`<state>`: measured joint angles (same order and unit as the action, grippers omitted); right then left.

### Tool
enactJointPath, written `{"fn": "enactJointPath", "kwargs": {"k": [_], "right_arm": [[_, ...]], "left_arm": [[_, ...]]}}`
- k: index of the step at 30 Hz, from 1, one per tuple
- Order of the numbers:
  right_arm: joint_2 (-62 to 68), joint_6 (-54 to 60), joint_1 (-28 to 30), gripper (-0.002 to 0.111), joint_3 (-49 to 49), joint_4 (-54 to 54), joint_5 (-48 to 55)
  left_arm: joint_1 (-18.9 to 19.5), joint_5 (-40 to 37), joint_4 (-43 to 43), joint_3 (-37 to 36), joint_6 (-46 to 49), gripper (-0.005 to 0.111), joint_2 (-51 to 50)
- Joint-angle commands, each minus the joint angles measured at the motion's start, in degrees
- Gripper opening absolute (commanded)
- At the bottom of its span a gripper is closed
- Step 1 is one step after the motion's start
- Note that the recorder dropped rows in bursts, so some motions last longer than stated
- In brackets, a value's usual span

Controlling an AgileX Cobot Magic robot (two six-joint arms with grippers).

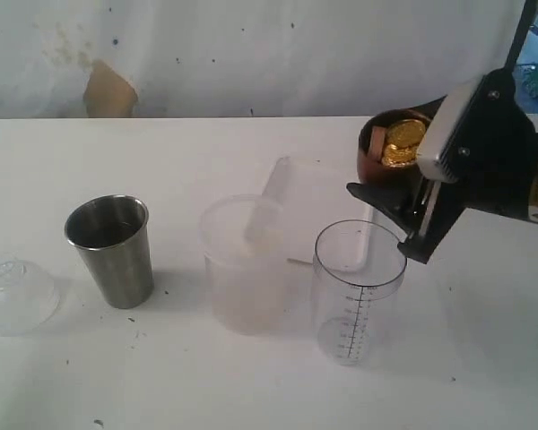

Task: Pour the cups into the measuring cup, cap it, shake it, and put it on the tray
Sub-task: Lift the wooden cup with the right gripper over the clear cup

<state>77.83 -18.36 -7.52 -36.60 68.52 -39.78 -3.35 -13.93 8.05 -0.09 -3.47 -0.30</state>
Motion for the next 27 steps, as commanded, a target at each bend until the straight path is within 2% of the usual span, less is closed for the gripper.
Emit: {"fn": "enactJointPath", "kwargs": {"k": [1,8,11,17,22,27], "right_arm": [[1.1,3.6,3.3,0.0,0.0,-1.2,-9.4],[7.8,6.7,10.9,0.0,-2.1,3.0,-21.7],[10.0,6.7,11.5,0.0,-4.3,7.1,-23.2],[14.7,7.3,11.5,0.0,-7.7,7.6,-23.4],[16.2,16.9,11.5,0.0,-8.2,8.8,-24.4],[16.2,18.4,11.5,0.0,-8.2,8.8,-29.1]], "left_arm": [[-0.3,0.4,0.1,0.1,-0.1,0.0,0.3],[-0.3,0.4,0.1,0.1,-0.1,0.0,0.3],[-0.3,0.4,0.1,0.1,-0.1,0.0,0.3],[-0.3,0.4,0.1,0.1,-0.1,0.0,0.3],[-0.3,0.4,0.1,0.1,-0.1,0.0,0.3],[-0.3,0.4,0.1,0.1,-0.1,0.0,0.3]]}}
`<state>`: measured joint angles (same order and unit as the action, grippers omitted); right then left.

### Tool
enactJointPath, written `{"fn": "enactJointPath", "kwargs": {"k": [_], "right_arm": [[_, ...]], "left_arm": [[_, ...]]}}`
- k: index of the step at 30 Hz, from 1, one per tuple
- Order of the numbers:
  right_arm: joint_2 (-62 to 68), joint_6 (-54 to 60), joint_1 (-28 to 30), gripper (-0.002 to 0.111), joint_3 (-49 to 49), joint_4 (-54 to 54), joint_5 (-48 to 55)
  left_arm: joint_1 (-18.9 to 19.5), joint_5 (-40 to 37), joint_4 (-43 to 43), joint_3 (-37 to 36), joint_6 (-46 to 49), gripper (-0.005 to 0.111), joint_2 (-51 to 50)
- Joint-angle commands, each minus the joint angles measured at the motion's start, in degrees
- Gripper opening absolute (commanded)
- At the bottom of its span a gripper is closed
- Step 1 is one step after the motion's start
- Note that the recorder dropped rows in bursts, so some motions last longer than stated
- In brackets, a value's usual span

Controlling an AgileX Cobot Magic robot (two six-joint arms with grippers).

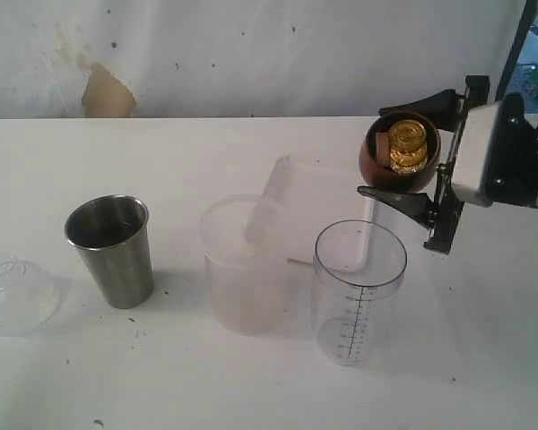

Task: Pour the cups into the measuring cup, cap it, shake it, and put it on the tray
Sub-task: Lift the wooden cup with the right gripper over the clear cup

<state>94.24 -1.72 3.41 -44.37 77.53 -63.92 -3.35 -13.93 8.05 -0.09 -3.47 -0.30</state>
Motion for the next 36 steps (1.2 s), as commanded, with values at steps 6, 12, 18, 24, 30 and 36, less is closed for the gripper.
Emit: {"fn": "enactJointPath", "kwargs": {"k": [6,12,18,24,30,36], "right_arm": [[0.0,5.6,0.6,0.0,-0.5,-1.1,-5.2],[0.7,13.2,-1.6,0.0,-0.5,-3.7,1.1],[0.7,13.9,-3.4,0.0,-0.9,-5.2,1.3],[0.6,16.9,-3.4,0.0,-0.9,-4.6,0.2],[-0.7,19.5,-3.4,0.0,-0.9,-2.1,-2.7],[-1.6,19.5,-3.4,0.0,-0.7,2.2,-2.6]], "left_arm": [[-0.3,0.4,0.1,0.1,-0.1,0.0,0.3],[-0.3,0.4,0.1,0.1,-0.1,0.0,0.3],[-0.3,0.4,0.1,0.1,-0.1,0.0,0.3],[-0.3,0.4,0.1,0.1,-0.1,0.0,0.3],[-0.3,0.4,0.1,0.1,-0.1,0.0,0.3],[-0.3,0.4,0.1,0.1,-0.1,0.0,0.3]]}}
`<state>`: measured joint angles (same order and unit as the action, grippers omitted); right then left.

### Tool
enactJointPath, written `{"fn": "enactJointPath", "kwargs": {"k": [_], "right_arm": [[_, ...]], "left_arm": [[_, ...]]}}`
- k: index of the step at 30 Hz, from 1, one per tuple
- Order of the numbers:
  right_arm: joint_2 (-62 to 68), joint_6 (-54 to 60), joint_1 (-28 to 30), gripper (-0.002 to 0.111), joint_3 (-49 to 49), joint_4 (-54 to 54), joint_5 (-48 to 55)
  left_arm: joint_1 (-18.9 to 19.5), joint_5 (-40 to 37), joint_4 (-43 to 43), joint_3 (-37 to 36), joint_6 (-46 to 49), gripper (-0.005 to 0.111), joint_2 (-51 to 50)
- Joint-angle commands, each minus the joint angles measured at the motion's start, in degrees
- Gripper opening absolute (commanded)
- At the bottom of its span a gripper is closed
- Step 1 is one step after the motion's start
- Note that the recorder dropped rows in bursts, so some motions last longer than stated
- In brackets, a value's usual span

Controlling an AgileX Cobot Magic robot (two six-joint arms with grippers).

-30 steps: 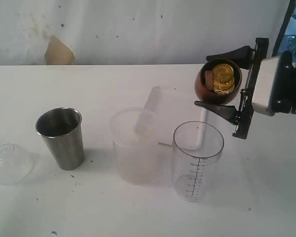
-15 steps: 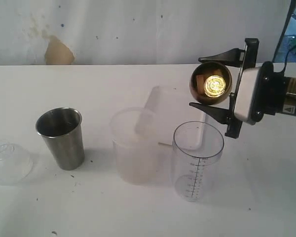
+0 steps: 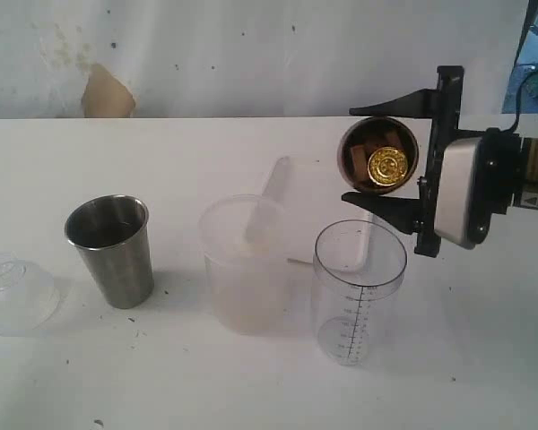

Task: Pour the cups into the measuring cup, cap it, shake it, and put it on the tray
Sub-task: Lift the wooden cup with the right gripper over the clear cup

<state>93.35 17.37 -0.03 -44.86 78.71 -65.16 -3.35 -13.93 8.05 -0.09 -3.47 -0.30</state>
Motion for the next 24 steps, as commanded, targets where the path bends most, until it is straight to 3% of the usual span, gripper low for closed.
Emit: {"fn": "enactJointPath", "kwargs": {"k": [1,10,16,24], "right_arm": [[-0.7,0.4,0.0,0.0,-0.3,1.3,-1.1],[-0.7,6.7,0.0,0.0,-0.3,4.3,-0.1],[-0.7,3.7,0.0,0.0,-0.3,4.3,-4.7],[-0.7,1.5,0.0,0.0,-0.3,4.3,-2.9]], "left_arm": [[-0.3,0.4,0.1,0.1,-0.1,0.0,0.3],[-0.3,0.4,0.1,0.1,-0.1,0.0,0.3],[-0.3,0.4,0.1,0.1,-0.1,0.0,0.3],[-0.3,0.4,0.1,0.1,-0.1,0.0,0.3]]}}
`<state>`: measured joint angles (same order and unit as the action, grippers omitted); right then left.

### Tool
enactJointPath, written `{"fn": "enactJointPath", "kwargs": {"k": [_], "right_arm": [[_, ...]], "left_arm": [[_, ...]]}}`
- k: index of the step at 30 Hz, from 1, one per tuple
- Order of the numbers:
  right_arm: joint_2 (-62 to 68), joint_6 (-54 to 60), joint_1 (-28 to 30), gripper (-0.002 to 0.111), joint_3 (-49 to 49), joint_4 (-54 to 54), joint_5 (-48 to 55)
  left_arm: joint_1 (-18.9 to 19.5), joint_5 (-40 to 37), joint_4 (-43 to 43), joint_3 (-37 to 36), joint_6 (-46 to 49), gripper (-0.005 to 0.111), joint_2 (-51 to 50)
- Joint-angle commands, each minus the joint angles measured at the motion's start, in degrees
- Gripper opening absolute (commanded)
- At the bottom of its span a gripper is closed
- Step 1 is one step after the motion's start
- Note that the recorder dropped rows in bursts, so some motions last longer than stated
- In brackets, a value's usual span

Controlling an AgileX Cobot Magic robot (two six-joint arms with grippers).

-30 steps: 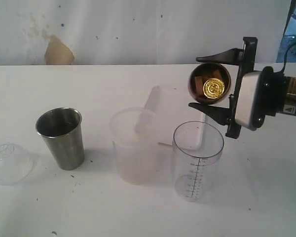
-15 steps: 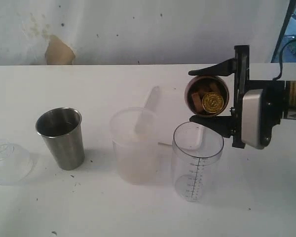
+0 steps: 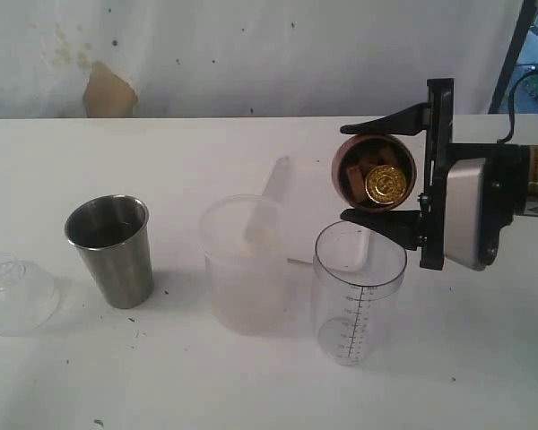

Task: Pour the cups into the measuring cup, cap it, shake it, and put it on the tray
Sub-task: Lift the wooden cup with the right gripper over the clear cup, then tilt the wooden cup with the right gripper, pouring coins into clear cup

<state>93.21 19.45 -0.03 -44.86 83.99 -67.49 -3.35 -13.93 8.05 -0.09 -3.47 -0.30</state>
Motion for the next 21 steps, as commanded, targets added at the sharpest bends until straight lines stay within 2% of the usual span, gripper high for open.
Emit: {"fn": "enactJointPath", "kwargs": {"k": [1,21], "right_arm": [[-0.5,-0.6,0.0,0.0,-0.3,-1.0,-0.6],[-0.5,1.4,0.0,0.0,-0.4,-1.0,-2.0]], "left_arm": [[-0.3,0.4,0.1,0.1,-0.1,0.0,0.3],[-0.3,0.4,0.1,0.1,-0.1,0.0,0.3]]}}
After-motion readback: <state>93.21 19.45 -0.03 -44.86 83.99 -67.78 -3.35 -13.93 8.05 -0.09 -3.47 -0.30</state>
